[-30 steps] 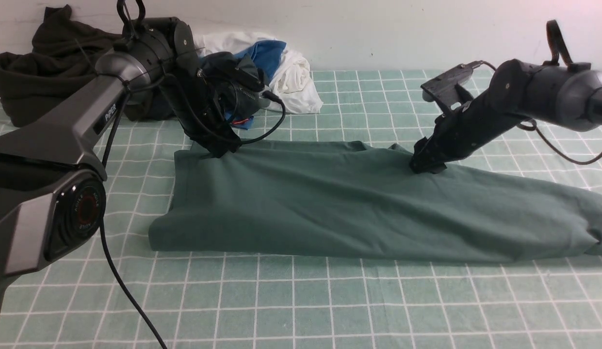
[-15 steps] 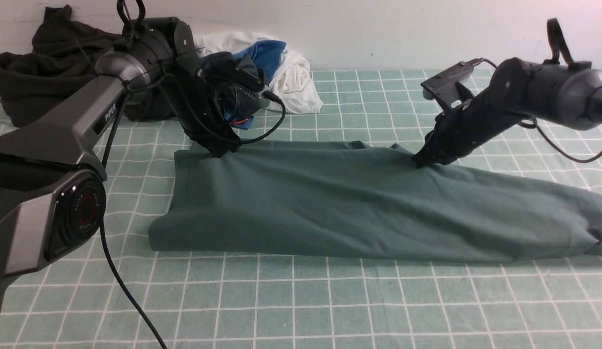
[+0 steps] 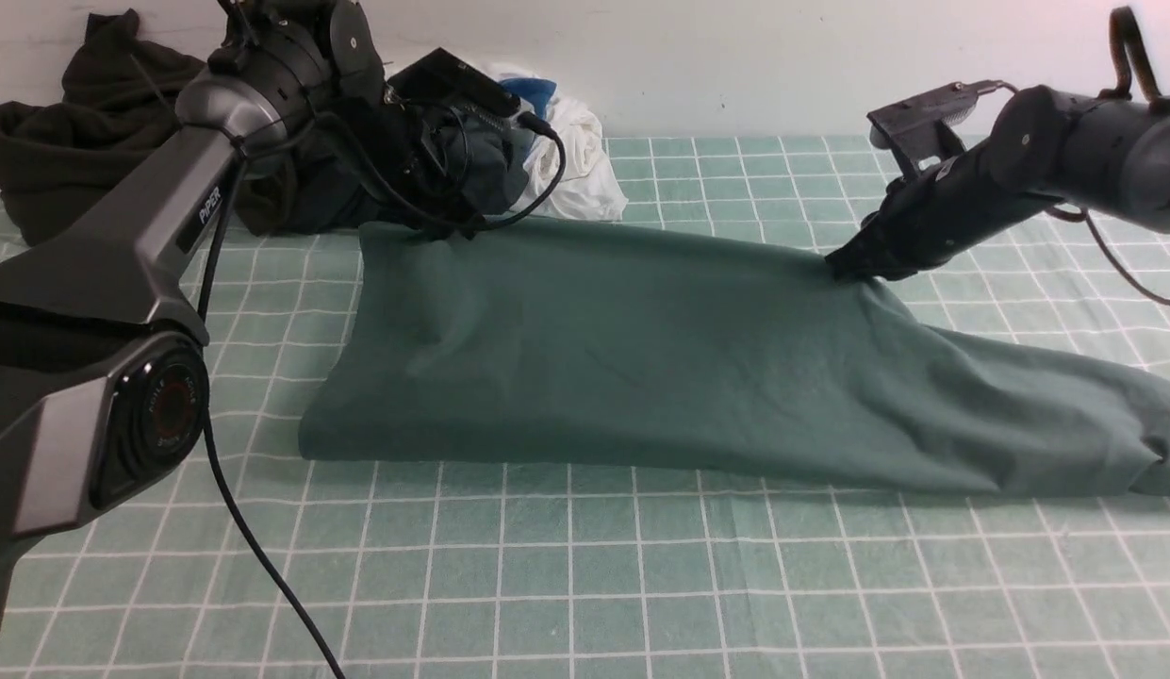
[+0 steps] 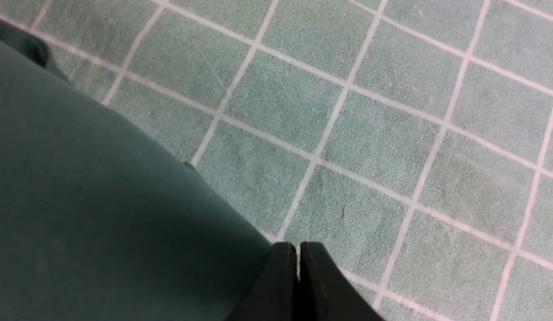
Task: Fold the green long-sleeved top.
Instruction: Use the right arm to clamp the right edge of the fabric
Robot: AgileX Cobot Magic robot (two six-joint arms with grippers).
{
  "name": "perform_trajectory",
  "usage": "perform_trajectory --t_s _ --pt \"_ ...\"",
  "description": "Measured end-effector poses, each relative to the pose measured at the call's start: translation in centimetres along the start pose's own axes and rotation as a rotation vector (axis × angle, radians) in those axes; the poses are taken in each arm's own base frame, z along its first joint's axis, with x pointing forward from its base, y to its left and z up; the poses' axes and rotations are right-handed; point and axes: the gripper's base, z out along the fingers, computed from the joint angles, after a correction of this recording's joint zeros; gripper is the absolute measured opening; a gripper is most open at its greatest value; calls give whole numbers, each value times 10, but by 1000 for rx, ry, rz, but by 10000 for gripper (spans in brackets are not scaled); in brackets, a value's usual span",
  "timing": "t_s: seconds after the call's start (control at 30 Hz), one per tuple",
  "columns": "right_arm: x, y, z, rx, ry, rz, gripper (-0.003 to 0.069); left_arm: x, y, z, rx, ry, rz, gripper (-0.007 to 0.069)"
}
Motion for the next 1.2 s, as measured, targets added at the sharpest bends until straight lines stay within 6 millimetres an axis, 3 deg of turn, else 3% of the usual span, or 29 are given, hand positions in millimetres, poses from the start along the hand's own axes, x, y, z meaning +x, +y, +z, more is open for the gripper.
perform_trajectory --t_s 0.33,0.47,0.6,0.7,0.8,0.9,1.0,1.03,1.1,1.2 --pt "8 -2 17 13 12 -10 15 8 3 27 -19 -14 -12 43" --pt "5 -7 14 19 14 5 123 18 18 29 -44 -1 -77 162" --pt "-8 -8 -3 7 25 35 230 22 28 17 -45 25 -139 286" --pt "-24 -9 -35 9 44 11 279 16 21 -17 4 78 -170 334" --pt "-33 -9 -70 21 68 -5 288 3 7 -43 25 76 -161 311" --pt "-30 -7 -99 23 166 6 291 -12 -20 -54 50 67 -124 210" --pt "-24 -6 -110 25 250 7 292 -17 -51 -46 95 102 -83 90" --pt "-24 -6 -111 25 254 8 292 -17 -54 -45 100 107 -80 82" --pt "-16 -7 -117 27 277 19 292 -10 -81 -29 147 183 -45 17" --pt "0 -7 -129 19 309 54 285 11 -101 -12 179 301 -17 -1"
